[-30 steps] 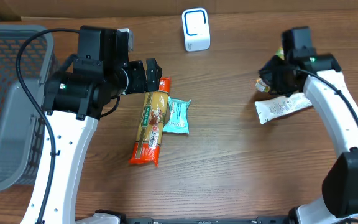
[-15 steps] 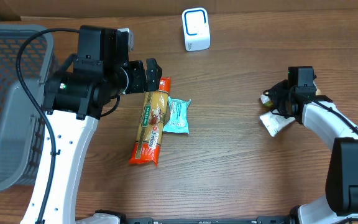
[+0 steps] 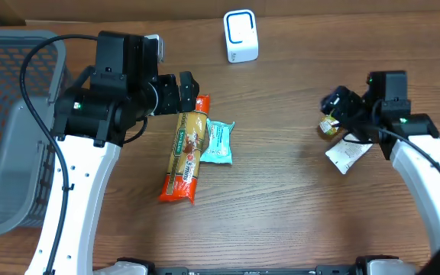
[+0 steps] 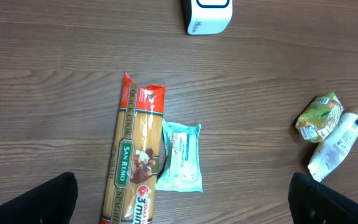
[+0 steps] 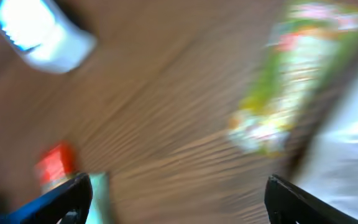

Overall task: Scan the item barcode
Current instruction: 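Carry the snack pack right and release it beside the tube, then move the right gripper to the teal wipe pack and grasp it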

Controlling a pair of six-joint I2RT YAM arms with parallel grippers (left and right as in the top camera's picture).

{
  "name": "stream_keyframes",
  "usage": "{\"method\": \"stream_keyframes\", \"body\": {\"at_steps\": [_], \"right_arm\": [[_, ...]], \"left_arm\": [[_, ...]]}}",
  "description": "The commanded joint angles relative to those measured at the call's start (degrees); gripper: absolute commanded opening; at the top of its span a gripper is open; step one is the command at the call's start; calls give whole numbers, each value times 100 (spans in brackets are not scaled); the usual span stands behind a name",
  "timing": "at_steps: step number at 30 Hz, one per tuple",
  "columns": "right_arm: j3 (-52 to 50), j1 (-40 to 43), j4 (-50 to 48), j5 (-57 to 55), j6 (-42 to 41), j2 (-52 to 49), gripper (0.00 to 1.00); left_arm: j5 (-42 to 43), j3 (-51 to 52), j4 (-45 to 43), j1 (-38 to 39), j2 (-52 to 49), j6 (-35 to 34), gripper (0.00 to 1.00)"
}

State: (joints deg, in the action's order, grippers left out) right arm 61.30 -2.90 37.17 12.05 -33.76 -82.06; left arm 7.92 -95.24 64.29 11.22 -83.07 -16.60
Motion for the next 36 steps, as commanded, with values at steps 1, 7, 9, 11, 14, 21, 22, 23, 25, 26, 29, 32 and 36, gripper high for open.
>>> {"method": "stream_keyframes", "body": {"at_steps": [1,7,9,11,14,21,22,23,25,26,29,32,36], "right_arm": [[66,-516,59,1034,254,-9,89],[63,-1974,-540,837,223,-717,88],[66,-2430,-957,822,166,-1143,88],[66,-2739,-1370,883,35,-1556,87],[66,-3018,-1998,1082,31,-2114,80],[66,-3150,-2621,979,15,-2822,65],[66,-3150,-2656,927,15,-2868,64],[66,-3156,-2708,885,13,-2924,62],[66,-3161,-2817,859,11,-3008,58],[66,-3167,-2861,859,9,-3032,55],[63,-3204,-2990,852,-85,-3139,43],[66,-3220,-2975,863,-247,-3187,17],[68,-3178,-2833,1060,-243,-3012,4]], "left_arm": [[46,-22,-17,7,-9,-15,100],[48,-22,-17,4,-9,-15,100],[48,-22,-17,4,-9,-15,100],[48,-22,-17,7,-9,-15,100],[46,-22,-17,4,-9,-15,100],[46,-22,-17,4,-9,-15,100],[46,-22,-17,4,-9,-15,100],[46,-22,-17,4,-9,-15,100],[46,-22,-17,4,-9,-15,99],[46,-22,-17,7,-9,-15,100],[46,-22,-17,4,-9,-15,99],[46,-22,-17,4,-9,-15,100],[46,-22,-17,4,-9,-15,99]]}}
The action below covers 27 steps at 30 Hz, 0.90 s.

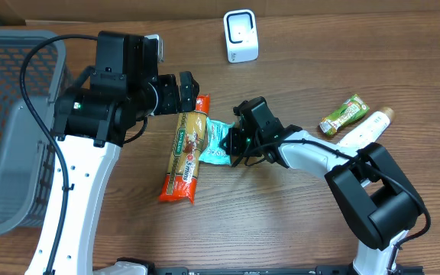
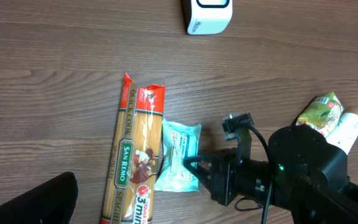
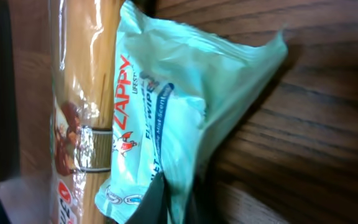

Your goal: Scan the item barcode

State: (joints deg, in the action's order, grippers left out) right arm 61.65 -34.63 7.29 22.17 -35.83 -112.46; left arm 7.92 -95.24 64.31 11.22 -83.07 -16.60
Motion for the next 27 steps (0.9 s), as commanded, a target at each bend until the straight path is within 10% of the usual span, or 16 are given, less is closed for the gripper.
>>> {"method": "stream_keyframes", "body": {"at_steps": [1,11,24,27], "right_arm": [[37,17,225,55,-35,101,4],[365,-31,3119,-2916,328,2184,4],[542,-352,4647,-4540,334,1226,4],[542,-256,4804,-4350,686,1141,28]], "left_arm": [[48,-22,-20,4,-9,-15,100],[48,-22,-20,4,-9,-15,99],[46,-22,-20,4,-9,-15,100],[48,-22,-20,4,-9,-15,100]]}}
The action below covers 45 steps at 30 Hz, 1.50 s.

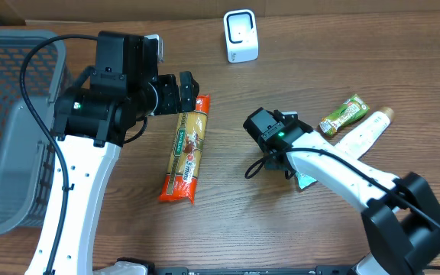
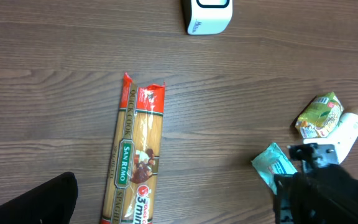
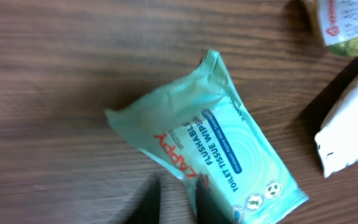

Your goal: Scan the item barcode

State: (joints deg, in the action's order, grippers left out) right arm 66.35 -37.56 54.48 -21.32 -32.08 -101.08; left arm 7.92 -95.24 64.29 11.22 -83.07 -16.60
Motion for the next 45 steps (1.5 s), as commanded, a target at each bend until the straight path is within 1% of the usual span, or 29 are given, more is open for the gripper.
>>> {"method": "stream_keyframes", "body": {"at_steps": [1,5,6,8,9,11,18,21,26,31,37,40,45], "right_arm": [[85,39,153,101,629,13,32],[76,-122,341,640,1314,11,36],[63,-225,372,686,1429,11,40],[15,-409,372,490,1478,4,50],[-24,-490,352,313,1471,-7,57],[-120,-592,278,-24,1412,-79,61],[-638,-442,-160,-1084,1386,-282,61],[-678,-354,-286,-1423,1392,-282,61],[-678,-273,-675,-1421,1462,-284,62],[-730,-199,-929,-1416,1652,-321,68],[-876,-17,-1182,-1270,1735,-450,68],[-1008,105,-1340,-1003,1740,-518,67],[-1069,238,-1412,-640,1762,-553,60]], "left_arm": [[46,-22,-17,4,-9,-15,100],[46,-22,-17,7,-9,-15,100],[48,-22,-17,4,-9,-15,100],[46,-22,-17,4,-9,-15,99],[48,-22,-17,7,-9,-15,100],[48,-22,-17,4,-9,-15,100],[46,-22,-17,4,-9,-15,100],[48,-22,-17,4,-9,-15,100],[48,-22,-17,4,-9,-15,100],[48,-22,-17,7,-9,-15,100],[46,-22,-17,4,-9,-15,100],[48,-22,-17,7,-9,-15,100],[46,-22,-17,7,-9,-15,100]]}}
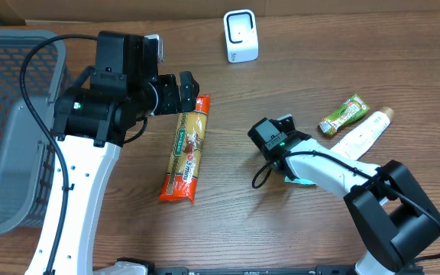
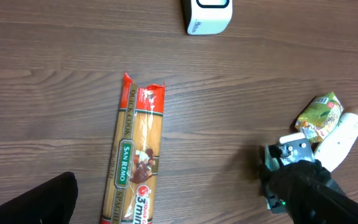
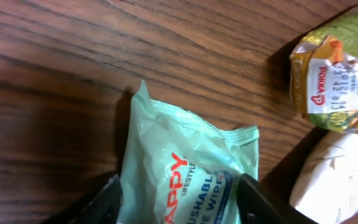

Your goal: Scan the item barcode

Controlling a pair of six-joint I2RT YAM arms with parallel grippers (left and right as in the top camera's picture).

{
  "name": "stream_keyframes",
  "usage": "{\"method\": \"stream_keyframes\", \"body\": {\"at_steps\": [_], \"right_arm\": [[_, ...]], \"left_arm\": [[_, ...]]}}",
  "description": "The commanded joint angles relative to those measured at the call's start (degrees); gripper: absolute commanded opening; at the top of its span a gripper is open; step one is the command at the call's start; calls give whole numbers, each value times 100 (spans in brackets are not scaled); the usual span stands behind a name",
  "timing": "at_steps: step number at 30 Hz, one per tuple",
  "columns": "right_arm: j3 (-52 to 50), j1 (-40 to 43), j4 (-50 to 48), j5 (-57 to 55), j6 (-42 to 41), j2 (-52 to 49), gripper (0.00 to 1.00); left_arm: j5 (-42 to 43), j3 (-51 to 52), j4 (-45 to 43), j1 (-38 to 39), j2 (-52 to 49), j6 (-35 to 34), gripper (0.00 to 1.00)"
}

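A teal wipes pack (image 3: 179,171) lies flat on the wooden table, right of centre. My right gripper (image 3: 178,202) is low over it and open, one finger on each side of the pack. From overhead the gripper (image 1: 281,149) hides most of the pack (image 1: 302,181). The white barcode scanner (image 1: 241,36) stands at the table's far edge. Over the top end of the pasta hangs my left gripper (image 1: 183,90), open and holding nothing.
A long spaghetti packet (image 1: 186,149) lies left of centre. A green snack packet (image 1: 343,114) and a white tube (image 1: 363,134) lie just right of the wipes pack. A grey wire basket (image 1: 10,130) fills the left side.
My right gripper's fingers were close together at the pack's near end; they now stand apart on either side of it, lower over the pack. The left arm has not moved.
The wipes pack lay beside the pasta while my right gripper was open over the snack and tube. Then that gripper was shut on the pack's edge by the pasta. Later the pack lay right of centre near the tube, and the gripper now straddles it there.
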State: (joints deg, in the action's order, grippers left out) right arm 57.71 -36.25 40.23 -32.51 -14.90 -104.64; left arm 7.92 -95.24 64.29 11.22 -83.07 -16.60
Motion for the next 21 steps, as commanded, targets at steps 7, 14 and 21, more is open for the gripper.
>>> {"method": "stream_keyframes", "body": {"at_steps": [7,14,21], "right_arm": [[-205,107,9,1517,-11,-197,21],[-107,107,114,1821,-227,-188,4],[896,142,592,4013,203,302,4]], "left_arm": [[48,-22,-17,7,-9,-15,100],[48,-22,-17,4,-9,-15,100],[48,-22,-17,4,-9,-15,99]]}}
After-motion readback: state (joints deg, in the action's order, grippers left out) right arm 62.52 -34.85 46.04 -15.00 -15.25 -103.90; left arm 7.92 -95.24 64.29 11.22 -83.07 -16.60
